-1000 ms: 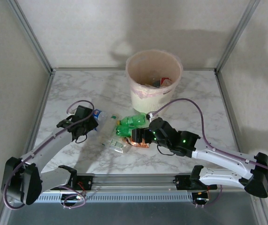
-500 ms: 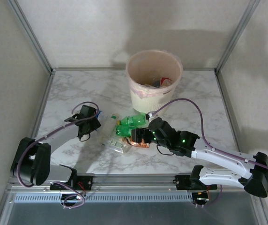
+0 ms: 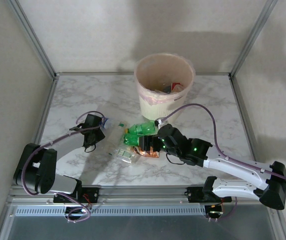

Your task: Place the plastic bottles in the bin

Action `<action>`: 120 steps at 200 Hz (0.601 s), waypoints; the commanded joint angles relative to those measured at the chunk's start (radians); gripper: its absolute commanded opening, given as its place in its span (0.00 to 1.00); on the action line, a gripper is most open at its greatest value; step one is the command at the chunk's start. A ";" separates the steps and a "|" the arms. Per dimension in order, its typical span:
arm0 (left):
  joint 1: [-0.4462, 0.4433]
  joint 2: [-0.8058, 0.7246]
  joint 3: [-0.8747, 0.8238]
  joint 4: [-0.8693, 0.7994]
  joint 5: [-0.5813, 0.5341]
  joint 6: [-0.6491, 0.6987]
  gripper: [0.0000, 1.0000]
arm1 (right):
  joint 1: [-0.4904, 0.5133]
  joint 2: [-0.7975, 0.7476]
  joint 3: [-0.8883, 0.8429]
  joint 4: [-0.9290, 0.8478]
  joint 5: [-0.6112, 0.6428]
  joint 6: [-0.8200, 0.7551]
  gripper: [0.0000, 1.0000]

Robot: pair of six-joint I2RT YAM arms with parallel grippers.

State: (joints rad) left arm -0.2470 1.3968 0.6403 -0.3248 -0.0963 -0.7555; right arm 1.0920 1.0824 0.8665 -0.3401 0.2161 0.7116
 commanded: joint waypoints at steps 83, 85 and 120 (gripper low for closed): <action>-0.015 -0.310 0.326 -0.125 0.215 -0.087 0.62 | 0.023 0.043 0.130 0.083 -0.099 -0.023 0.88; -0.018 -0.311 0.331 -0.119 0.226 -0.093 0.62 | 0.023 0.046 0.134 0.087 -0.102 -0.026 0.89; -0.084 -0.330 0.364 0.054 0.408 -0.202 0.61 | 0.037 0.085 0.187 0.148 -0.145 -0.044 0.92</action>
State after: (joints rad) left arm -0.2852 1.0744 0.9863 -0.3771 0.1417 -0.8623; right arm 1.1164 1.1503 0.9993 -0.2642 0.1196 0.6918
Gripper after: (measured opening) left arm 0.611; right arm 0.910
